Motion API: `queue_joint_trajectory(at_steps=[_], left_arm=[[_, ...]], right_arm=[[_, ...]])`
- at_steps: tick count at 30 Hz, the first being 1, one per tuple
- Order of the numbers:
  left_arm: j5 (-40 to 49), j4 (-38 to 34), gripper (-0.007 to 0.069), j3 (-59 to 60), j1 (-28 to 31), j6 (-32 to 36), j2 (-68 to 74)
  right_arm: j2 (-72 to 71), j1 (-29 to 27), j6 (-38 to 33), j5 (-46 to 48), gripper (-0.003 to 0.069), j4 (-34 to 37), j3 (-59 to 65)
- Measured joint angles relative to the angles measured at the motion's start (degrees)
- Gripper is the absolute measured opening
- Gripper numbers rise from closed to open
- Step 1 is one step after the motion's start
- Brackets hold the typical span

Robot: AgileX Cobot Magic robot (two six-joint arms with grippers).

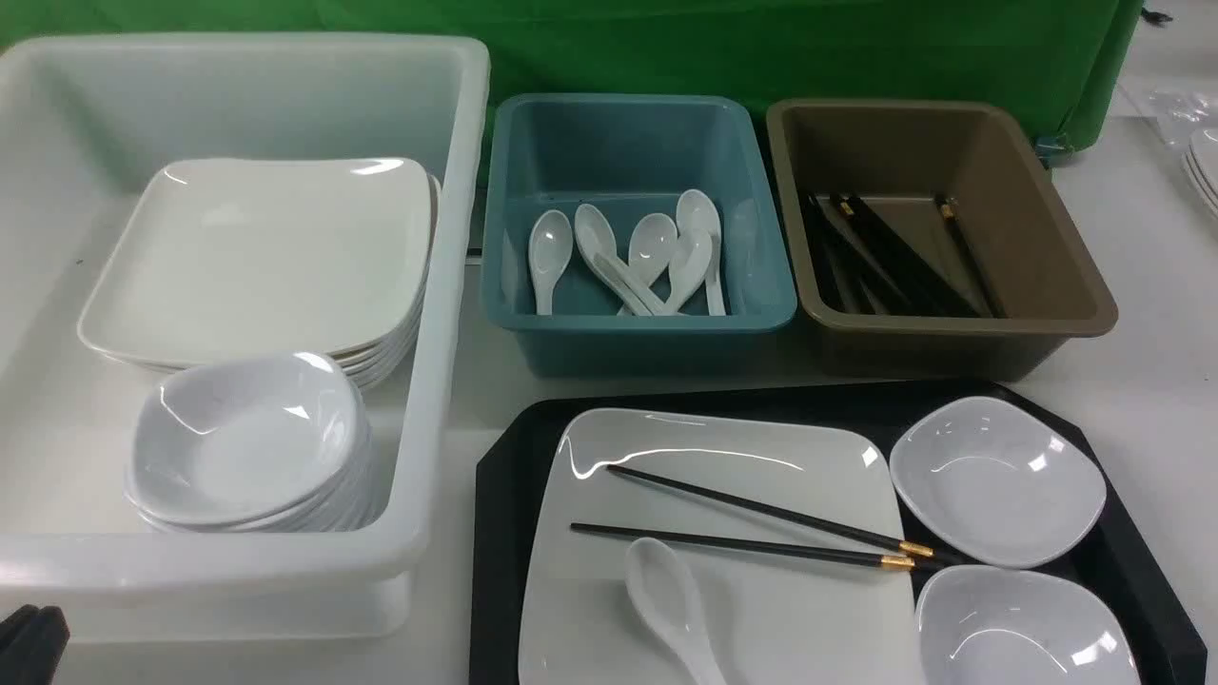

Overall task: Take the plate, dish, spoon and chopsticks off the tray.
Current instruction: Use the right arm to grab a pair of chopsticks from the plate

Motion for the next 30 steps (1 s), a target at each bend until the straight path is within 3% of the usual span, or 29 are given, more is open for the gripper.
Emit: queue_joint_trajectory(at_steps=[14, 18, 20, 27, 29, 30], left_arm=[[-3.53, -0.76, 0.0017, 0.0, 0.0, -0.28, 0.0], [-18.05, -16.55, 0.0017, 0.0, 0.0, -8.31, 0.0], [-23.99, -21.09, 0.0017, 0.0, 0.0, -12.88, 0.0], [-36.99, -23.88, 0.0017, 0.0, 0.0, -22.03, 0.0], [-40.91, -23.66, 0.0017, 0.0, 0.0, -25.5, 0.0], [-44.82, -22.95, 0.0017, 0.0, 0.0, -29.49, 0.0]], right_arm=[[0.0, 0.0, 0.0, 0.0, 0.0242, 0.0, 0.0], [0.0, 0.0, 0.0, 0.0, 0.0242, 0.0, 0.0], [0.0, 0.0, 0.0, 0.0, 0.0242, 0.0, 0.0], [0.0, 0.0, 0.06, -0.06, 0.0242, 0.06, 0.0], [0.0, 0.0, 1.96, -1.93, 0.0242, 2.51, 0.0], [0.0, 0.0, 6.45, -5.38, 0.0242, 6.62, 0.0]])
